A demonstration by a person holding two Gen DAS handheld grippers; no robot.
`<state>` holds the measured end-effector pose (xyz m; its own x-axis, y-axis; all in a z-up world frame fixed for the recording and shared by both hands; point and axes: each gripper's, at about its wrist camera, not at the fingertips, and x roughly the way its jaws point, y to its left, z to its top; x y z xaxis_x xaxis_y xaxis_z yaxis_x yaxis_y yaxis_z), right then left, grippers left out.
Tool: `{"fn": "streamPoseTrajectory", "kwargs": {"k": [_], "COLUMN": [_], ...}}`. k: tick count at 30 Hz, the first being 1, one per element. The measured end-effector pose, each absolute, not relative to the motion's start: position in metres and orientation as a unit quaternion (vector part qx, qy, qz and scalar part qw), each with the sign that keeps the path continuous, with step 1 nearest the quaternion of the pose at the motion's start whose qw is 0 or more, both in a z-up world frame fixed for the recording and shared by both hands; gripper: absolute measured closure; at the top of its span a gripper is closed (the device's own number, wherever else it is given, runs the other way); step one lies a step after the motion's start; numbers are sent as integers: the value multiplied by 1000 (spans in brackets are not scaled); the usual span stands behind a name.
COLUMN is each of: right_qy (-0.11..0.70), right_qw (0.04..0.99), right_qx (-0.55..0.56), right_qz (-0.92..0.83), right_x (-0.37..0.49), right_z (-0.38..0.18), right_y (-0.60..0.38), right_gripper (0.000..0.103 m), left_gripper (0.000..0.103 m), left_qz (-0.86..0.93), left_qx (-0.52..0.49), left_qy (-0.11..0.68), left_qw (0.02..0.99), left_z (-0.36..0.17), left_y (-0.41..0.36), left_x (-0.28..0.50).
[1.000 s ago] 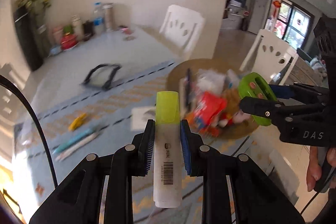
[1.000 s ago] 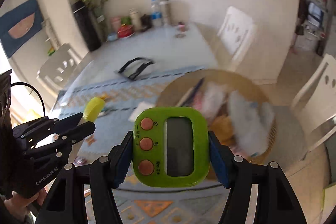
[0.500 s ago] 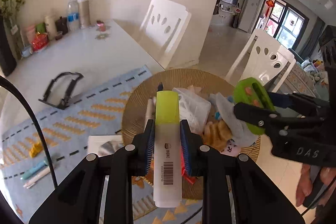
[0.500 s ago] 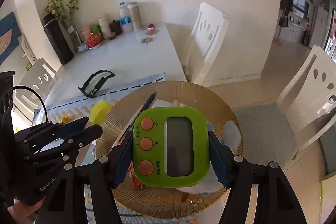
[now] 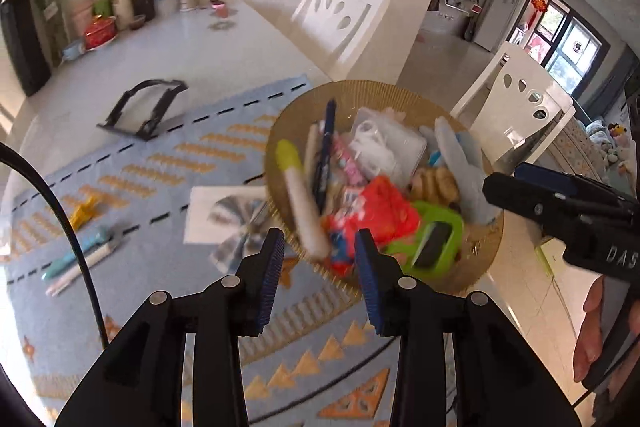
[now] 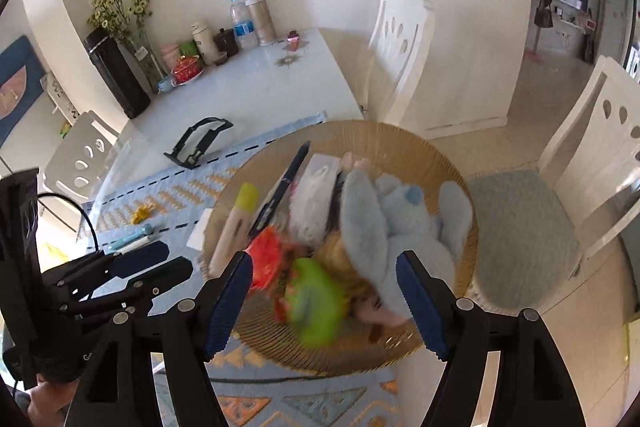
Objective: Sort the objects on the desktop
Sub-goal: 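Move the left gripper to the pink FOX'S candy and grasp it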
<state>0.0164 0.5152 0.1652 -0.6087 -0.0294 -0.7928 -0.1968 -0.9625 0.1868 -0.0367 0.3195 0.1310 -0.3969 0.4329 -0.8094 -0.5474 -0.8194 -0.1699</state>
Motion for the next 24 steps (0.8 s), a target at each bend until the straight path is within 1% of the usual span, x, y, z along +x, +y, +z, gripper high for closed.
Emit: {"fn": "streamPoseTrajectory", "kwargs": {"k": [4,14,20,24], "right_qy": [141,115,94,96], "right_qw": [33,-15,-31,-30], "right_qx": [-437,-467,-487,-503], "right_qz": [888,877,868,858], "right_x": [24,18,21,24], "right_z": [168,158,142,125], "right_y": [492,391,331,309], "right_gripper": [30,30,30,30], "left_gripper": [69,68,68,68], "left_qz": [837,838,832,824], "left_qx": [-465,-474,-507,-524], "left_qy": [67,76,36,10], "left_qw": [282,257,221,214], "left_z": [133,131,103,82], "left_y": [292,209,129,78], "left_x": [-26,-9,-3,3]}}
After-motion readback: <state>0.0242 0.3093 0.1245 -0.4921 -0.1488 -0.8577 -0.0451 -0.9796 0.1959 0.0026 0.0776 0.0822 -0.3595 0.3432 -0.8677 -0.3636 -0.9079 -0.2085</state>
